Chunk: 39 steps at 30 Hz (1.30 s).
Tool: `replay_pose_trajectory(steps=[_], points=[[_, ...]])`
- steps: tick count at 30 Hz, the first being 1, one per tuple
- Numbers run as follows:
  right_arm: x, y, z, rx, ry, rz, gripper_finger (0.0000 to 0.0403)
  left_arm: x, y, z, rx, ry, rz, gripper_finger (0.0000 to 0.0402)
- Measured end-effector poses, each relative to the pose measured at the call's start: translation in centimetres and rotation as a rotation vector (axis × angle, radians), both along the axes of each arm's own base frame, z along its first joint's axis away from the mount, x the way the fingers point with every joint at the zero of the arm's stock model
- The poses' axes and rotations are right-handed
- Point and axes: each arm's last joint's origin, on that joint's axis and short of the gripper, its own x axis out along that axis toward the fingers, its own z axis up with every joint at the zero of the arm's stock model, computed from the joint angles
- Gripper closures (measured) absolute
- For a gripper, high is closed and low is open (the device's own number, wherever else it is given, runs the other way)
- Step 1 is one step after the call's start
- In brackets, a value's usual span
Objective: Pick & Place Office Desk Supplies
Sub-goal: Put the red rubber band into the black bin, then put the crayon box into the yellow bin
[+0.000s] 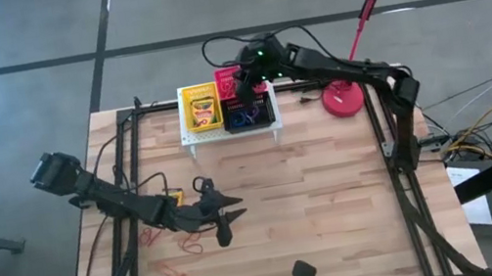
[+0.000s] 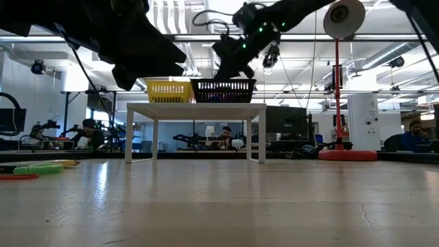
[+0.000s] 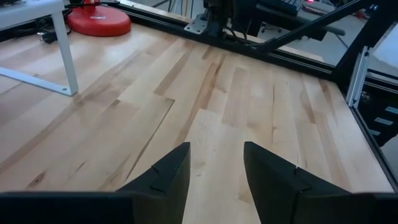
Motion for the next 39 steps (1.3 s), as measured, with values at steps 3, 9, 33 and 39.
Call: replay_pose_trajectory(steps=[3,9,33,39], points=[[0.1,-0.7,-1.2,0.030,0.050,-0.012,0.0394,0.0,0.0,0.0,-0.001,0.000,-0.001,0.0248],[-0.1,-1.3,-1.8,0.044,0.071,-0.027,0.0371,0.0,-0.1,0.0,-0.001,-0.001,-0.003,0.0248],[-2.3,10.1,5.0,-0.087,0.115,0.186,0.0237,0.0,-0.1,0.0,-0.014,-0.005,0.000,0.0248],[-2.6,18.9,2.6,-0.142,0.126,0.368,0.0257,-0.2,-0.5,0.0,-0.020,-0.005,-0.011,0.0248]])
